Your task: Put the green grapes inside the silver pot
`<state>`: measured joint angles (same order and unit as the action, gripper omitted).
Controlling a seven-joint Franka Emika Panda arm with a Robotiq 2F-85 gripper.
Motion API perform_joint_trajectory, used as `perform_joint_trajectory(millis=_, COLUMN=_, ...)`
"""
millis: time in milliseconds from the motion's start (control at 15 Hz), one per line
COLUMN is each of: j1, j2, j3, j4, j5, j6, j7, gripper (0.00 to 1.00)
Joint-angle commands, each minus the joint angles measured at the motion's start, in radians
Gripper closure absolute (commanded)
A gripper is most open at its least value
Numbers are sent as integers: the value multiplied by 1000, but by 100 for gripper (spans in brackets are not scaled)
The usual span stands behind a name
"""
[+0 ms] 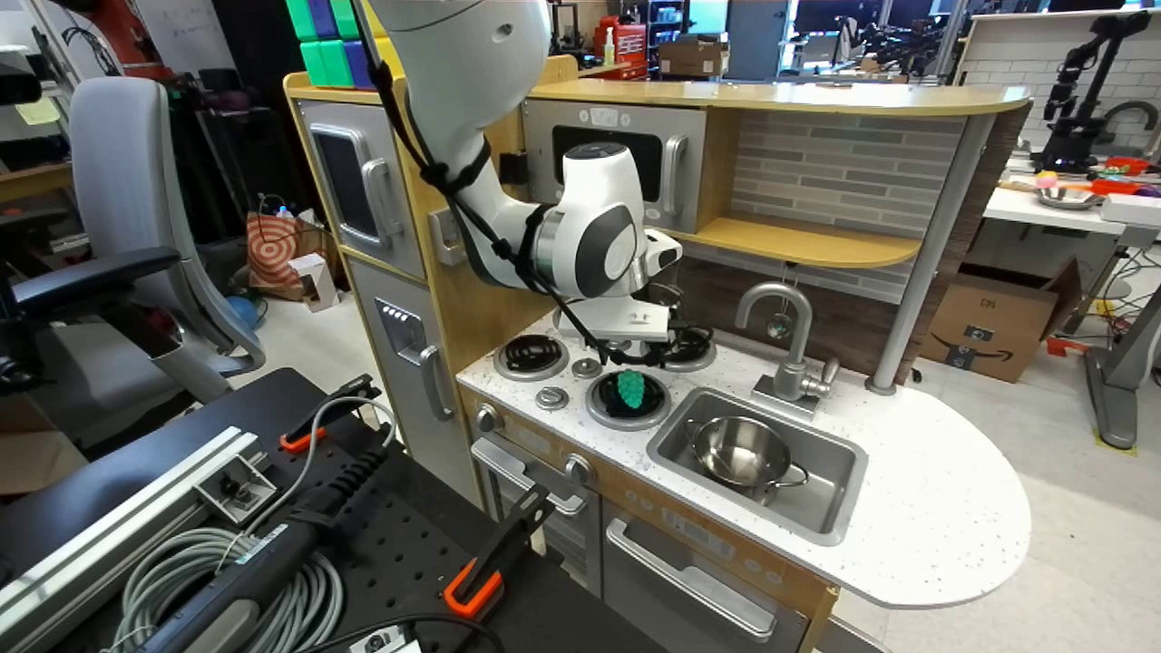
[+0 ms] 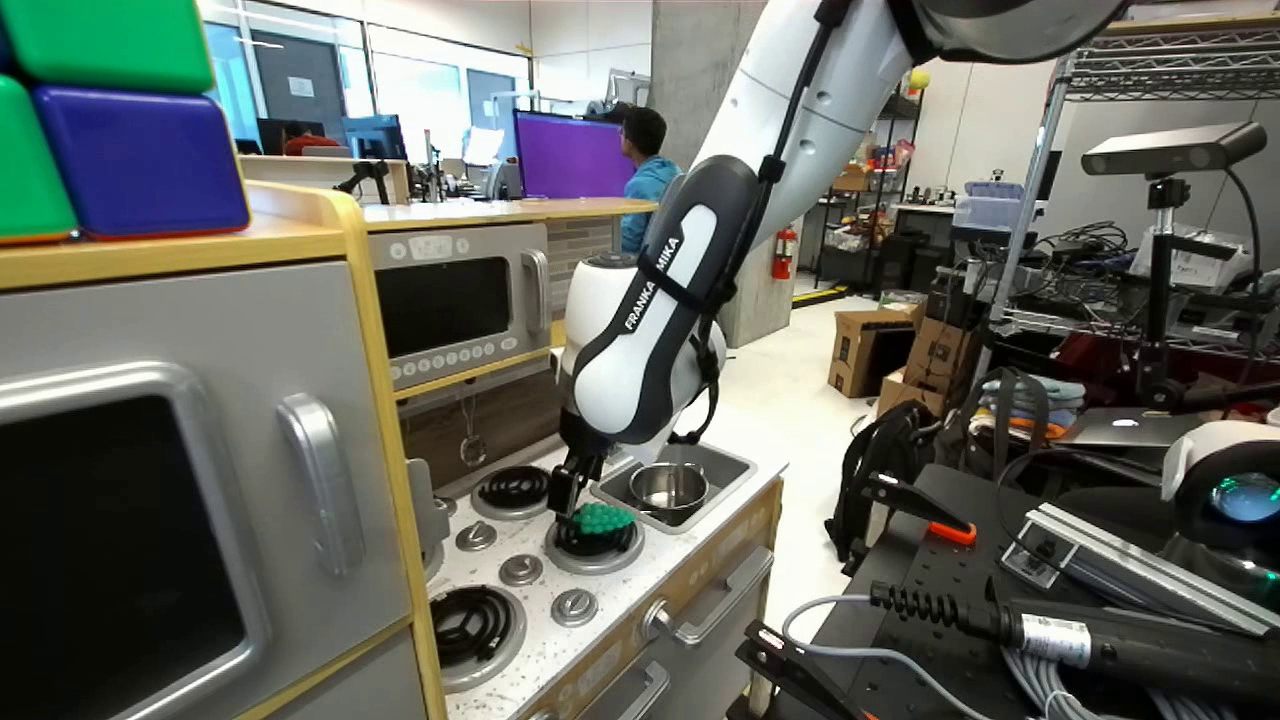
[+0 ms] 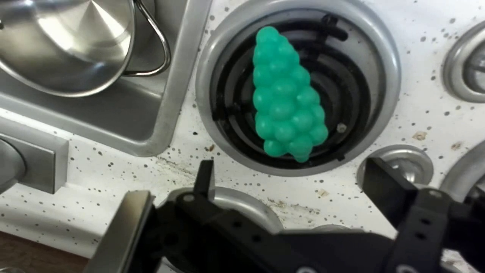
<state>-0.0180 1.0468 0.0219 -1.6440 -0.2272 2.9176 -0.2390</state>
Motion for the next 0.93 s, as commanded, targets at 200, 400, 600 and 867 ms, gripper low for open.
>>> perform_joint_trajectory(millis=200, j1=6, j2=14, j3=-2, j4=25, j5=2, j6=-75, j7=-14, gripper=0)
perform_joint_trajectory(millis=400, j1=13, j2=28, j3=-11, j4=47, j5=3, j6=-114, j7=-6, gripper=0)
perform_joint_trajectory(millis=600, j1=11, j2=48, j3=-11, j4=78, j5=4, j6=-135, j7=-8, gripper=34)
perform_joint_trajectory(millis=867, j1=7, j2=86, j3=-6, j4=141, j5=10, j6=-185, j7=-12, gripper=66)
